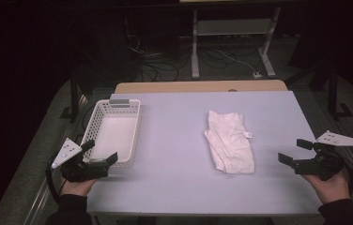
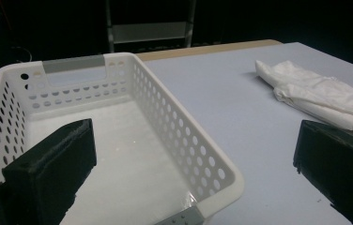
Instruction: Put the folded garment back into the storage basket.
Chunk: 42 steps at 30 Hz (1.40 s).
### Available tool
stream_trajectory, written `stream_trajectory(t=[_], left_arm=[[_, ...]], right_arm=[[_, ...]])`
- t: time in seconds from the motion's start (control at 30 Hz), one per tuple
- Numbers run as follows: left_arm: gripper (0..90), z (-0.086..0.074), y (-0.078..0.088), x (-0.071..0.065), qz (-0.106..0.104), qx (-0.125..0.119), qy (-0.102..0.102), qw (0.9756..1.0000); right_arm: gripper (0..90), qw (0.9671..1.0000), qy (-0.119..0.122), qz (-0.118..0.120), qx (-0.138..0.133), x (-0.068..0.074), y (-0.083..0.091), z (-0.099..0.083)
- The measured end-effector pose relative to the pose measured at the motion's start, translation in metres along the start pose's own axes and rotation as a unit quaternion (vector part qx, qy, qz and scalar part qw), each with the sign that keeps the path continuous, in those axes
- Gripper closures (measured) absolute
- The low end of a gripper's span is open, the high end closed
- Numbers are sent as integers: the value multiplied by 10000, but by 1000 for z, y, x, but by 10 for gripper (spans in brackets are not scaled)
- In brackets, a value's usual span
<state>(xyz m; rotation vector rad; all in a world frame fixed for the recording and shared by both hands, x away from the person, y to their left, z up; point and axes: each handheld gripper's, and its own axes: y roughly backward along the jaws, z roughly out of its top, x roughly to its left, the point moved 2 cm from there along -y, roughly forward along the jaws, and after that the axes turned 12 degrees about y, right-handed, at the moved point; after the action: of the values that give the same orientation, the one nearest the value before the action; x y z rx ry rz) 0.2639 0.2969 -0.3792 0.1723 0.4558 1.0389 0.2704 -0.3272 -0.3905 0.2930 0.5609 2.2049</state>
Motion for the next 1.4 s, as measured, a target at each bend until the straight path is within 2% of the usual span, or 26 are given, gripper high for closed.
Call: stream_trajectory(t=[0.07,0.13,0.2,0.37,0.4,0.47,0.7,0.97,1.0,1.07,1.17,1.4], left_arm=[[0,0,-1,0,-2,9,-3,10000],[0,4,-3,-3,0,-16,105,9999],[0,6,-4,-4,-39,-16,129,9999],[0,15,-7,-9,-40,23,79,10000],[0,23,-11,-13,-76,92,-30,9999],[0,27,-14,-15,-93,123,-76,9999],[0,37,-23,-18,-185,213,-82,9996],[0,47,-29,-20,-162,293,-114,9994],[0,51,-32,-22,-235,290,-63,9993],[0,52,-33,-23,-254,303,-52,9992],[0,58,-44,-30,-281,407,-159,9986],[0,64,-54,-36,-376,481,-203,9979]], right_arm=[[0,10000,-7,18,5,0,0,1],[0,9999,31,93,62,3,0,6],[0,9999,53,88,57,3,0,7],[0,9999,74,85,91,2,-1,13],[0,9998,94,113,134,2,-2,17],[0,9998,102,133,130,2,-3,20],[0,9996,110,192,172,3,-6,26],[0,9994,136,243,221,4,-11,30],[0,9993,127,259,241,4,-12,30],[0,9992,111,272,261,4,-15,31],[0,9989,75,332,319,5,-22,33],[0,9986,54,357,388,4,-28,35]])
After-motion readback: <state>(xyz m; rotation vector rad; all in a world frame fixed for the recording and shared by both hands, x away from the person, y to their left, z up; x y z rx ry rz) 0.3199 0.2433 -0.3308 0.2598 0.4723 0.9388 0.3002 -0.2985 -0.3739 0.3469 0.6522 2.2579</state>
